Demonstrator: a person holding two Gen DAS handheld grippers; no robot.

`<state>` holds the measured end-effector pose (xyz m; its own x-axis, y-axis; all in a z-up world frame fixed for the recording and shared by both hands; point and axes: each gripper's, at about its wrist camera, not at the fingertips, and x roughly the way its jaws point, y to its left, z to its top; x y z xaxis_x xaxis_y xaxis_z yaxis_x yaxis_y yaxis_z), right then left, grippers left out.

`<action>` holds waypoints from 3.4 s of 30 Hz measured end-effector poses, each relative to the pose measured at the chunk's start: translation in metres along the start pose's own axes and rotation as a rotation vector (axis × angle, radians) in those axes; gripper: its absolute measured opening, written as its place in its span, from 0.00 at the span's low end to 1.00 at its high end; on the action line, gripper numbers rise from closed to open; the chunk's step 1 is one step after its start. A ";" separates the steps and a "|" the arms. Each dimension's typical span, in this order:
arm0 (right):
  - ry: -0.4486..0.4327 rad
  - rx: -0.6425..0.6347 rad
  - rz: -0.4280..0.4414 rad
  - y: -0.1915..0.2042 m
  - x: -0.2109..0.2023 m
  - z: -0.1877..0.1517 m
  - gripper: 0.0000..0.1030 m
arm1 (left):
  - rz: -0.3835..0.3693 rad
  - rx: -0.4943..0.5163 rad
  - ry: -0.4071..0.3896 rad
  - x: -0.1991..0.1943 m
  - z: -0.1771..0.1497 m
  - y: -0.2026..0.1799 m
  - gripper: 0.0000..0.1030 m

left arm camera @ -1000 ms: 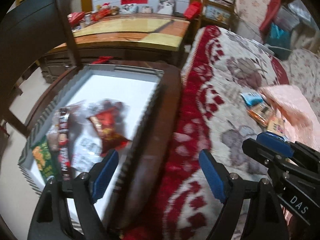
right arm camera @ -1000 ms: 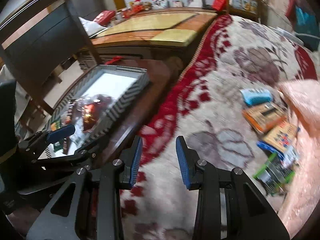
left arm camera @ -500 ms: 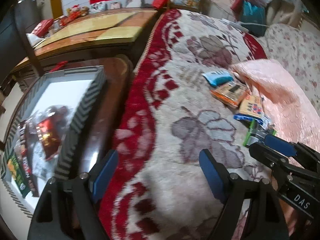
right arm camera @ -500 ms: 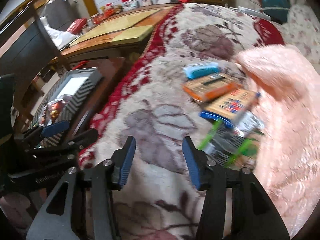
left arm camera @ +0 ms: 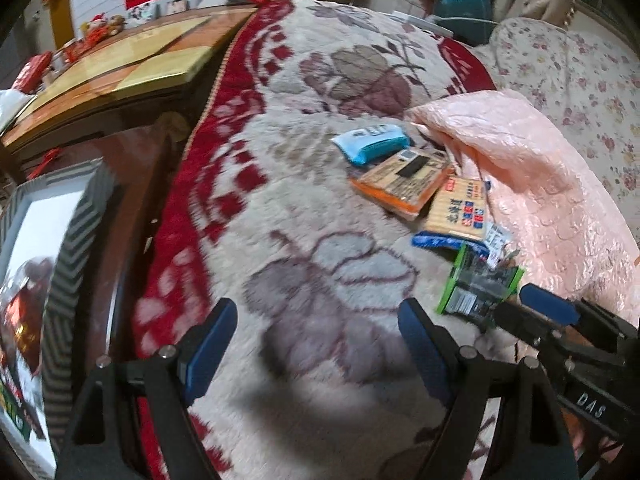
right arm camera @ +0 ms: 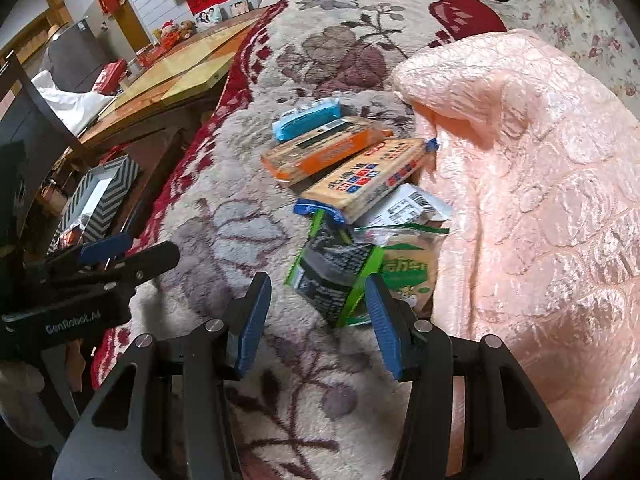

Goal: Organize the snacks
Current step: 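Move both grippers back to the snack pile on the blanket, then grasp the orange cracker box with the left gripper while the right gripper grasps the Beihaidao cracker packet, then carry both cracker packets over the white tray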

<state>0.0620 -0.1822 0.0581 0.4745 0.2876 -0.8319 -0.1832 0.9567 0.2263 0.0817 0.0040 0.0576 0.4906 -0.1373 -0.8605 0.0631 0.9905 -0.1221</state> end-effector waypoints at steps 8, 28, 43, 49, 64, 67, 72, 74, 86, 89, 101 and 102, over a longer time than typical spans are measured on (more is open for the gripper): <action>0.010 0.022 0.006 -0.013 0.005 0.002 0.47 | -0.165 0.061 0.030 0.025 0.042 -0.022 0.82; -0.005 0.091 0.037 -0.037 0.012 0.007 0.47 | -0.244 0.253 0.129 0.109 0.114 -0.080 0.85; -0.047 0.091 0.030 -0.031 0.009 0.023 0.47 | -0.174 0.226 0.060 0.094 0.093 -0.060 0.57; -0.001 0.054 -0.045 -0.013 0.033 0.060 0.47 | -0.045 0.138 -0.022 0.052 0.072 -0.026 0.56; 0.143 0.012 -0.130 0.003 0.110 0.122 0.59 | 0.046 0.031 -0.036 0.012 0.022 0.041 0.56; 0.152 -0.019 -0.169 0.012 0.115 0.123 0.59 | 0.042 0.026 -0.042 0.011 0.023 0.041 0.56; 0.171 -0.029 -0.226 0.013 0.133 0.124 0.63 | 0.087 0.033 -0.043 0.014 0.021 0.037 0.56; 0.158 -0.008 -0.200 0.005 0.131 0.121 0.61 | 0.092 0.024 -0.040 0.013 0.019 0.039 0.56; 0.069 -0.087 -0.035 0.031 0.069 0.079 0.53 | 0.112 -0.035 -0.029 -0.002 -0.004 0.054 0.56; 0.071 -0.101 0.019 0.047 0.057 0.057 0.53 | 0.118 -0.042 -0.038 -0.013 -0.013 0.058 0.56; -0.004 -0.166 0.070 0.104 0.013 0.017 0.53 | 0.185 -0.108 -0.102 -0.057 -0.036 0.087 0.56; -0.008 -0.177 0.074 0.110 0.011 0.016 0.53 | 0.188 -0.111 -0.108 -0.061 -0.037 0.089 0.56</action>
<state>0.0606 -0.0730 0.0823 0.4608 0.3582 -0.8120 -0.3659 0.9102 0.1939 0.0246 0.1008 0.0810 0.5751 0.0565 -0.8161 -0.1314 0.9910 -0.0240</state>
